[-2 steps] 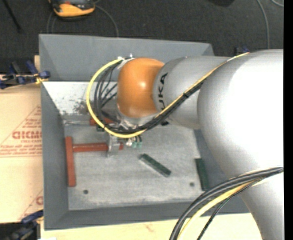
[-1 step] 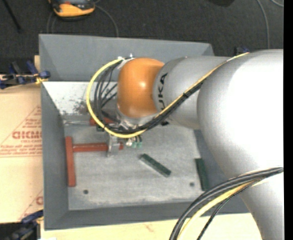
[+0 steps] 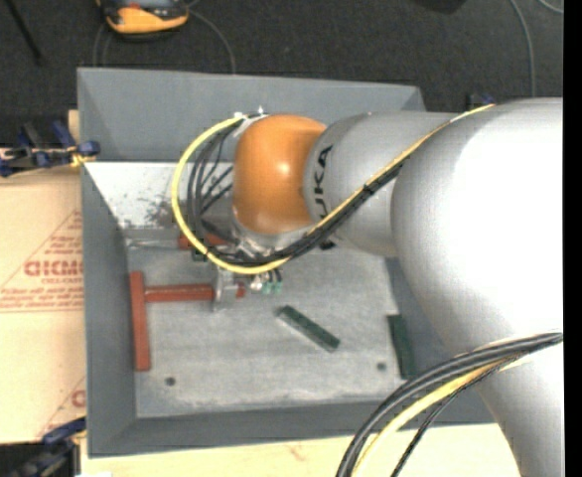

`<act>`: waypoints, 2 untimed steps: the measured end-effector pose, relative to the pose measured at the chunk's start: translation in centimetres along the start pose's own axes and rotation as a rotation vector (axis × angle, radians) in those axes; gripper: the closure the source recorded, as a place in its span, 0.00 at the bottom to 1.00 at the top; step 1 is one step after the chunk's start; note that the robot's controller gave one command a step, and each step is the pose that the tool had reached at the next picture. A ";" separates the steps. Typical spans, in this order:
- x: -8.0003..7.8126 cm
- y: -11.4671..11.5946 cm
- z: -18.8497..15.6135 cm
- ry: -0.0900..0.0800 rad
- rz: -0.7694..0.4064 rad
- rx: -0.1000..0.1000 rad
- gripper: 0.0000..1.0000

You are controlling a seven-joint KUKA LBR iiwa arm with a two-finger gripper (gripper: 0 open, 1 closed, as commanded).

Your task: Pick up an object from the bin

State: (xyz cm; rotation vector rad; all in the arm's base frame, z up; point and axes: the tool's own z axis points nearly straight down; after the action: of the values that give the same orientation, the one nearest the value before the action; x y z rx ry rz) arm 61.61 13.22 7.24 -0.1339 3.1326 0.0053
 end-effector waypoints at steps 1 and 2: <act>0.0 0.0 0.0 0.000 0.000 0.000 1.00; -1.9 -4.1 -4.1 0.007 -0.051 0.002 1.00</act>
Offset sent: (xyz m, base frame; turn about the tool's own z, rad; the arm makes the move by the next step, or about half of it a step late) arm 0.0343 -0.0617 0.0637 -0.0641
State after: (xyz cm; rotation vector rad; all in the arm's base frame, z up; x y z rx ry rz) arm 63.79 9.29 11.32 -0.2136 3.1348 0.0015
